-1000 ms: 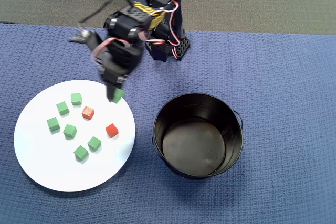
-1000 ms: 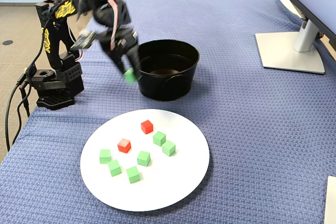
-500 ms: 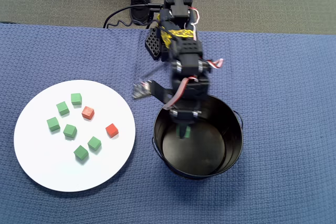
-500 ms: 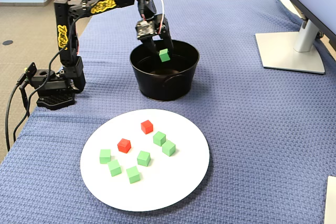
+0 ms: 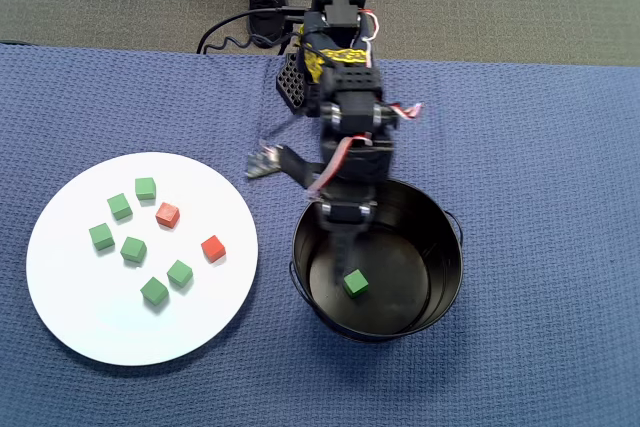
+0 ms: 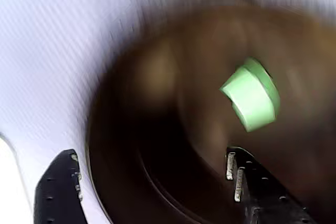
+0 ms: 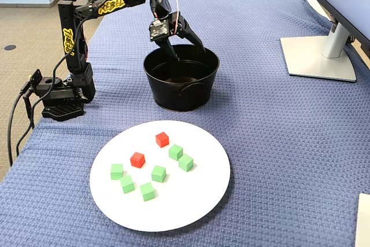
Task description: Pick up the green cubes from the white plate and place them in the black recipient
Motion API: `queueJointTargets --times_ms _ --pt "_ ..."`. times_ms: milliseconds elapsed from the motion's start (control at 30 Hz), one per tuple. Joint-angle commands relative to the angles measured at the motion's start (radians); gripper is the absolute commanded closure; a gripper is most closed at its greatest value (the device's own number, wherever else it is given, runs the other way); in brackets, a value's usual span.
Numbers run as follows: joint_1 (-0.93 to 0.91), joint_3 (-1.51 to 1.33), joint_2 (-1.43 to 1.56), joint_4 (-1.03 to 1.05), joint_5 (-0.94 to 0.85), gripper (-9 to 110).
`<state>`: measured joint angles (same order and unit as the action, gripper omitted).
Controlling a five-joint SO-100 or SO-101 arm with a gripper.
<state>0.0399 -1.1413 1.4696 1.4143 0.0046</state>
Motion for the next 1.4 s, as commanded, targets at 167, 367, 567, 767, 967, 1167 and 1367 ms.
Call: queueJointTargets --times_ms 167,367,567,767,967,1167,1367 --pt "-0.371 0.236 -0.055 0.143 -0.546 72" --pt "-0.563 0.236 -0.124 0.026 -0.982 69" --pt "-0.646 0.078 -0.137 -0.107 -1.37 67" --pt "-0.687 -0.003 -0.186 -0.249 -1.522 69" --pt "-0.68 -0.015 -0.239 -0.282 -1.598 72" --pt "-0.667 -0.044 -0.262 -0.339 -1.623 73" --pt "-0.658 -0.031 -0.342 -0.393 -1.605 74"
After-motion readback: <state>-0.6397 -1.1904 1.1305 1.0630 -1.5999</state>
